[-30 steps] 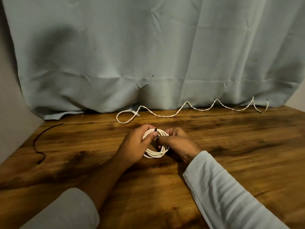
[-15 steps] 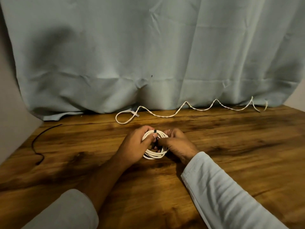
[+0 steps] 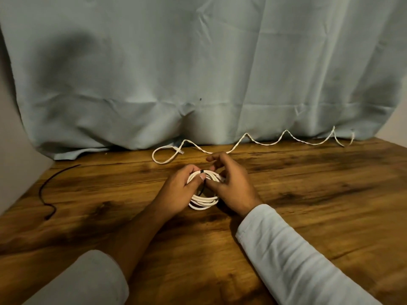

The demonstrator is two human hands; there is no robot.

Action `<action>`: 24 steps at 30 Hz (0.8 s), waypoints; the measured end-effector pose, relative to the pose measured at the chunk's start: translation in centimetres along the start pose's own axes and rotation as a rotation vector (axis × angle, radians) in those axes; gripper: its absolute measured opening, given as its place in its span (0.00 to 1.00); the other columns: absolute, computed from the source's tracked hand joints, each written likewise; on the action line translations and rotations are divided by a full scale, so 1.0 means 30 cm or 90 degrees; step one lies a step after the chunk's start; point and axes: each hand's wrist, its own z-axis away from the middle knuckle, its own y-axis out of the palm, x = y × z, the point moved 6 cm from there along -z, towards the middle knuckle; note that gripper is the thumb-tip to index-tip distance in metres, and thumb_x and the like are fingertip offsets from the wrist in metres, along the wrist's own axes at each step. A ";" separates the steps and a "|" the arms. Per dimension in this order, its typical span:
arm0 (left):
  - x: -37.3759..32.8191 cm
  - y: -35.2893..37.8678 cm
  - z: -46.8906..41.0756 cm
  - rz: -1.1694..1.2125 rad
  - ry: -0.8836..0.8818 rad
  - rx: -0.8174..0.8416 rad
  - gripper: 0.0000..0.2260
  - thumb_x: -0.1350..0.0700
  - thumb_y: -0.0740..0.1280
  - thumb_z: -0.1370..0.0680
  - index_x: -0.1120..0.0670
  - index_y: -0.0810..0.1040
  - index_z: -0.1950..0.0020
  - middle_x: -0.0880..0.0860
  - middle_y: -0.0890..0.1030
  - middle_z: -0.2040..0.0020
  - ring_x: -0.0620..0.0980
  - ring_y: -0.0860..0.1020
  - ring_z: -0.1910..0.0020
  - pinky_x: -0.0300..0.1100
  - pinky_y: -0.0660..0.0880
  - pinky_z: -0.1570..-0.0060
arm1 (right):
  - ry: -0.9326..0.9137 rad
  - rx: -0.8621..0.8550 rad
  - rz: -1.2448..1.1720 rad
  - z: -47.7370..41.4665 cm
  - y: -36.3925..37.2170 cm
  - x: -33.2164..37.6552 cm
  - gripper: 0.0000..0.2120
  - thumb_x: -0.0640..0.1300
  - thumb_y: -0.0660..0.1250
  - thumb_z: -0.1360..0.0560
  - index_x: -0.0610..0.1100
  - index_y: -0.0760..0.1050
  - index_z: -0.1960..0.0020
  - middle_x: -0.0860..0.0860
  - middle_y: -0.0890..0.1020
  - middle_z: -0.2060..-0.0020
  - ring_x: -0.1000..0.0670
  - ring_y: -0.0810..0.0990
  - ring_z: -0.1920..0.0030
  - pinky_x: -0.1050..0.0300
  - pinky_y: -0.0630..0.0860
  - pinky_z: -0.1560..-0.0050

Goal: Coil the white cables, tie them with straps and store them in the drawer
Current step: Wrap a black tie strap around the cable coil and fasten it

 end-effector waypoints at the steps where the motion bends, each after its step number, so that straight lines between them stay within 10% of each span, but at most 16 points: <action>1: 0.001 0.001 -0.001 0.010 -0.004 0.001 0.05 0.52 0.65 0.16 0.51 0.80 0.47 0.49 0.83 0.55 0.48 0.80 0.55 0.48 0.75 0.54 | -0.044 -0.006 0.028 0.001 -0.007 0.019 0.20 0.39 0.77 0.27 0.53 0.77 0.39 0.55 0.81 0.50 0.56 0.81 0.51 0.63 0.78 0.52; 16: 0.009 0.011 0.005 0.019 0.009 -0.002 0.14 0.53 0.58 0.14 0.43 0.74 0.58 0.43 0.75 0.65 0.43 0.73 0.64 0.46 0.70 0.59 | -0.218 -0.047 0.090 -0.001 -0.032 0.081 0.08 0.33 0.73 0.26 0.43 0.85 0.51 0.52 0.84 0.54 0.54 0.83 0.51 0.51 0.80 0.48; 24: -0.023 0.025 0.023 -0.221 0.100 0.036 0.10 0.49 0.59 0.15 0.47 0.77 0.37 0.50 0.84 0.49 0.49 0.81 0.52 0.48 0.75 0.55 | -0.182 -0.022 0.095 -0.007 -0.039 0.064 0.02 0.39 0.71 0.24 0.44 0.80 0.55 0.52 0.82 0.58 0.53 0.80 0.54 0.49 0.77 0.52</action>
